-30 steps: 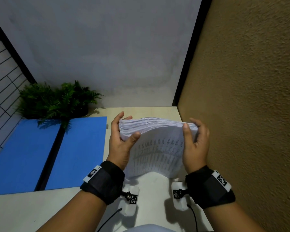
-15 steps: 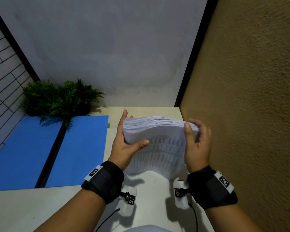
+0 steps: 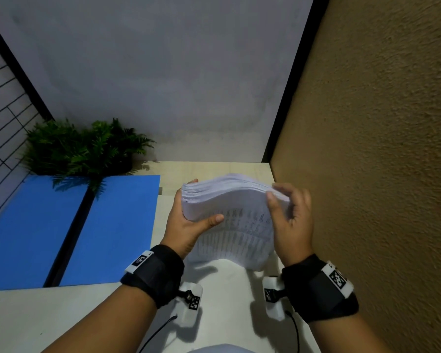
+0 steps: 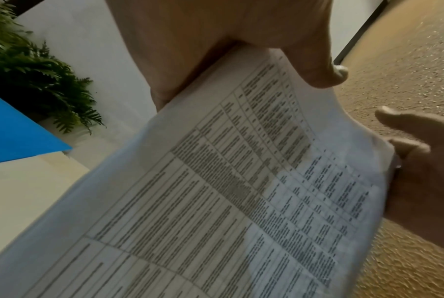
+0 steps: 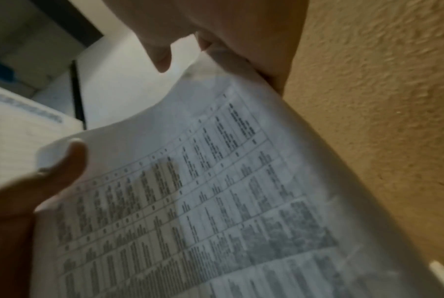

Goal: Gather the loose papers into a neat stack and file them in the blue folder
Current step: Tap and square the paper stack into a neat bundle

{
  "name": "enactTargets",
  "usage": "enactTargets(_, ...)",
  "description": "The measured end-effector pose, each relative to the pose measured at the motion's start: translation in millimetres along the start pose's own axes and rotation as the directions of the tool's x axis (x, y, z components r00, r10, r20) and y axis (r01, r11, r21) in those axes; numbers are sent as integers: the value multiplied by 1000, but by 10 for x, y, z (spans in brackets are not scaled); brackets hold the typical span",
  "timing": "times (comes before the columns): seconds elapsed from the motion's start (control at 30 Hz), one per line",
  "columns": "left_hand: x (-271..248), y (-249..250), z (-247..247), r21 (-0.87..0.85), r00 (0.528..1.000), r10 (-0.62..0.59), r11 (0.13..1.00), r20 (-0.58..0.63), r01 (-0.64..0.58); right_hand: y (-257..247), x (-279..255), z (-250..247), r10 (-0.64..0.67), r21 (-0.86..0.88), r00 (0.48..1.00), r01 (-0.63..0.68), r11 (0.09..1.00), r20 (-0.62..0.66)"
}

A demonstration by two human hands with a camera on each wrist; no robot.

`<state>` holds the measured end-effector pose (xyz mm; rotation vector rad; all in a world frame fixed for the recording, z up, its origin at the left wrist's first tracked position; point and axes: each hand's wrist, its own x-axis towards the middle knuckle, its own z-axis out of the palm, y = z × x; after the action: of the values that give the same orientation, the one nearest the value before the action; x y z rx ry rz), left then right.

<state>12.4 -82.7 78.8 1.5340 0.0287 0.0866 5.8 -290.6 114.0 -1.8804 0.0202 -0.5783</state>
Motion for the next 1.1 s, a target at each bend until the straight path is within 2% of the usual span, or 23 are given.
enactTargets(0.07, 36, -23, -8, -16, 999, -38, 999, -20, 37, -5, -25, -12, 60, 102, 996, -67, 993, 62)
enactTargets(0.17, 71, -45, -18, -23, 996, -84, 996, -20, 84, 74, -20, -34, 306, 311, 945, -326, 893, 110)
enactTargets(0.27, 77, -49, 14, -46, 995, -101, 994, -10, 101, 181, -36, -2, 340, 322, 904, -412, 852, 259)
enactTargets(0.37, 82, -69, 3, -70, 992, -127, 990, -21, 126, 293, -46, -13, 404, 335, 877, -475, 814, 261)
enactTargets(0.47, 73, -105, 5, -73, 978, -209, 975, 14, 209, 388, -23, -1, 493, 293, 794, -595, 748, 355)
enactTargets(0.5, 73, -106, 15, -75, 973, -229, 970, 15, 229, 383, -14, 14, 503, 278, 783, -607, 744, 364)
enactTargets(0.73, 79, 43, -114, -130, 988, -154, 980, -16, 151, 160, -24, -41, 396, 334, 876, -474, 815, 276)
enactTargets(0.8, 44, -11, -157, -109, 990, -138, 985, -2, 137, 163, -124, -81, 355, 318, 910, -409, 855, 214)
enactTargets(0.93, -24, -149, -141, -71, 989, -149, 986, 25, 150, 190, -313, -107, 321, 403, 946, -311, 861, 45)
enactTargets(1.1, -62, -153, -103, -97, 988, -152, 983, 38, 155, 184, -407, -115, 210, 323, 973, -168, 931, -98)
